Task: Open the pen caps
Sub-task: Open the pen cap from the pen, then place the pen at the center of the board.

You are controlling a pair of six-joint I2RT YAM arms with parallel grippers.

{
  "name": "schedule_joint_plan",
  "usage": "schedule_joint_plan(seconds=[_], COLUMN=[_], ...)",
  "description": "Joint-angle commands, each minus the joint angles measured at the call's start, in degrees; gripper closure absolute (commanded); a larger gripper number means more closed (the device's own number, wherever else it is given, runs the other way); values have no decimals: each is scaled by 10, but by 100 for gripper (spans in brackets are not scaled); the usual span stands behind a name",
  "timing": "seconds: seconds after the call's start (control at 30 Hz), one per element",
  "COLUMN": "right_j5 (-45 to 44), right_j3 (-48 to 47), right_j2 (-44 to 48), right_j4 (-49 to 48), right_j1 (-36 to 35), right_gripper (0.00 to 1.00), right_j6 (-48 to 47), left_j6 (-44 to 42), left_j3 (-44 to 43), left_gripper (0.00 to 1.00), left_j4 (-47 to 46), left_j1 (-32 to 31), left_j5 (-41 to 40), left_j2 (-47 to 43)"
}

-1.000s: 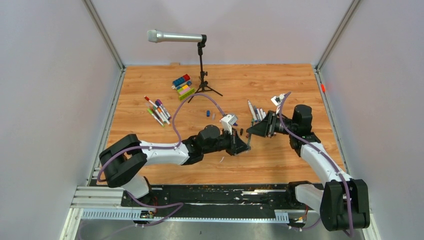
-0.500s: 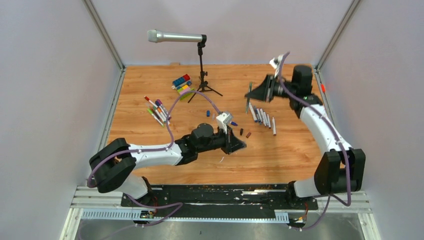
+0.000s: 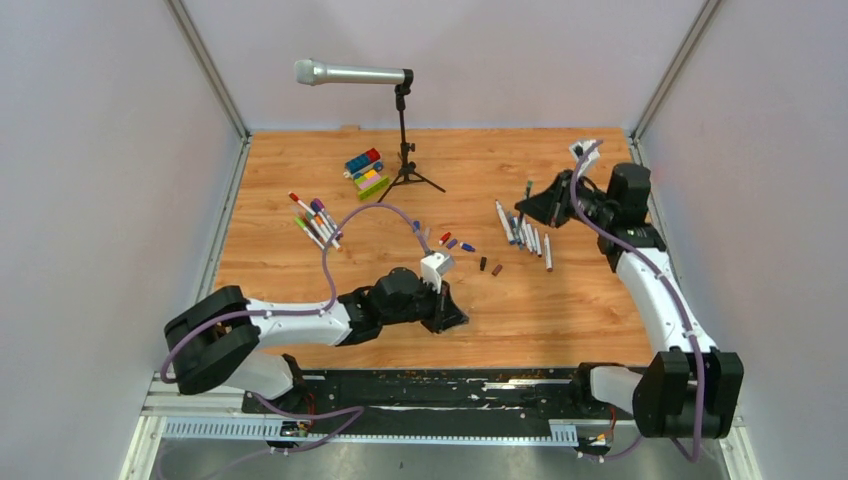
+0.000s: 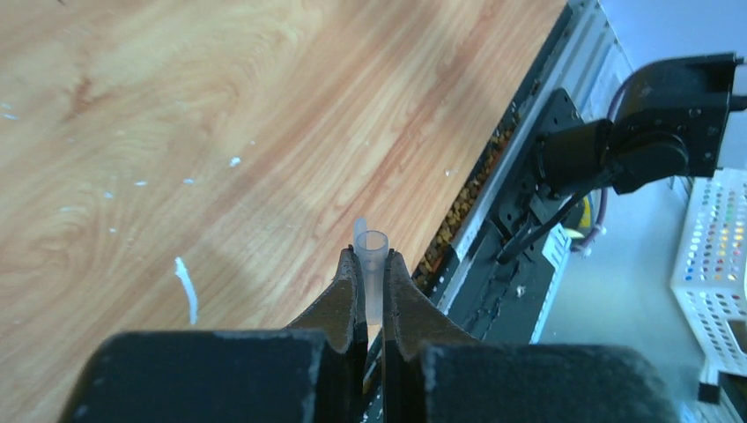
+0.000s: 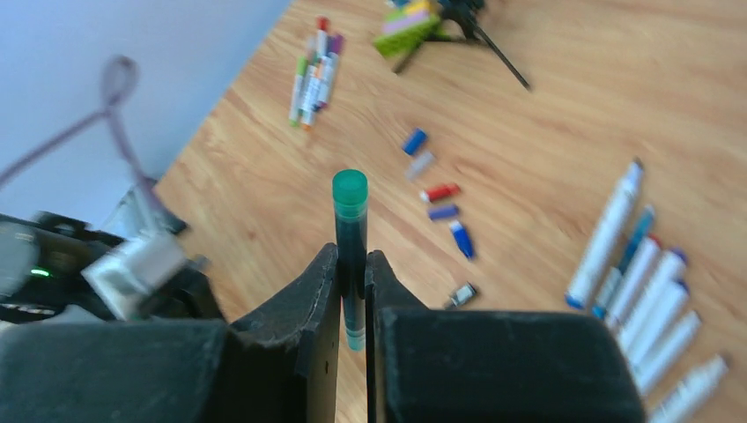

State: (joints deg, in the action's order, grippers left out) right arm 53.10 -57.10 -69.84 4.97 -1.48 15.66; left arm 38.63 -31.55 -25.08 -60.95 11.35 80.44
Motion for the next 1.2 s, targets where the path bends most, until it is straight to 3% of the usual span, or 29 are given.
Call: schedule_joint_plan(seconds=[0.0,0.2,0.37,0.57,0.87,1.17], right_j5=[-43,-105,-190,-236,-230,-189], right_j3=[79,118,77,72,52,-5], right_j2=[60,45,-25,-72,-156,-258], right_j4=[39,86,157,164,167,229], right_j1=[58,139,158,166,167,167], right_gripper=[100,100,100,99,92,85], right_j6=[-121,-192,-255,-265,-251,-259], left_j6=[-27,-42,-54,-55,-57,-53], left_j3=[-2,10,18,47,70,78], left_gripper=[100,100,100,100,100,100], left_j4=[24,70,106,122,135,129], left_j1=[13,50,68,70,72,72], left_j5=[-83,-130,-158,-202,-239,-243], left_j2=[-55,-118,-162,-218,-260,-261])
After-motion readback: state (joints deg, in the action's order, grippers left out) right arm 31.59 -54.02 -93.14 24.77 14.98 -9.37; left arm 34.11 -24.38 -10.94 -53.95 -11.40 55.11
